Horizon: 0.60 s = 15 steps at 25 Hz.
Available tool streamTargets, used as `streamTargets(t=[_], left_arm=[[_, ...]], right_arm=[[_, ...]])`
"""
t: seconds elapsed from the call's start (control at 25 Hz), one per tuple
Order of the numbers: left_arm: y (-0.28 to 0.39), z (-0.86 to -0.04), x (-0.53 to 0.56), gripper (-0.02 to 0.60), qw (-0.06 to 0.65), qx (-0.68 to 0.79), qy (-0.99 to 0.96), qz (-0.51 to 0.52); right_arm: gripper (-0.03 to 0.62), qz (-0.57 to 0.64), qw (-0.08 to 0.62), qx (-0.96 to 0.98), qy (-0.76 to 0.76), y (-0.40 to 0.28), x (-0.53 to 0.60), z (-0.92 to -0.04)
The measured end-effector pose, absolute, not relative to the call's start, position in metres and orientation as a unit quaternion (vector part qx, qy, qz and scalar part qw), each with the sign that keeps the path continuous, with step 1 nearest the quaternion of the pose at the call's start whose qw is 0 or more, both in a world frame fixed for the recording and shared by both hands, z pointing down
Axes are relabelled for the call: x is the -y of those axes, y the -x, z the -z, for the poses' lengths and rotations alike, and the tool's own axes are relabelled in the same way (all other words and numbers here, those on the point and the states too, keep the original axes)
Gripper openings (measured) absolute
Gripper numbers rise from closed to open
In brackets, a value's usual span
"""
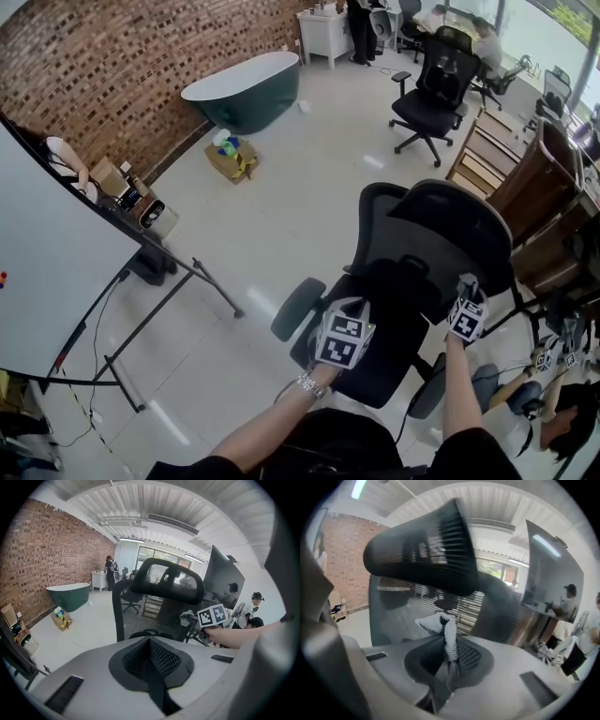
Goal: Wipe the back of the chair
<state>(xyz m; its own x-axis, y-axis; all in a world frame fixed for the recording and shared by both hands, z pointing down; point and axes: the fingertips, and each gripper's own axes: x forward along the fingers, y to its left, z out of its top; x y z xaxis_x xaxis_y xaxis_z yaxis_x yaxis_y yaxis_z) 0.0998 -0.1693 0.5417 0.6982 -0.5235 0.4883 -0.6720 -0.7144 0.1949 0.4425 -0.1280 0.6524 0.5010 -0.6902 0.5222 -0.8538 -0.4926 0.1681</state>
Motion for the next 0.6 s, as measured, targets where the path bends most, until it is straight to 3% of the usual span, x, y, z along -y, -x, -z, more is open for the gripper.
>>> streamTargets(t=[0.36, 0.6], left_arm=[[-0.045, -0.533, 0.174, 0.003, 0.171, 0.379, -0.881, -0.225], [-0.004, -0.541, 0.185, 0.003, 0.182, 0.420, -0.860, -0.227]], right_arm=[[0.039, -0.183, 0.195, 0.668, -0.695, -0.190, 0.320, -0.673], [0.040, -0.176, 0.272, 0.647, -0.690, -0.189, 0.360, -0.711]])
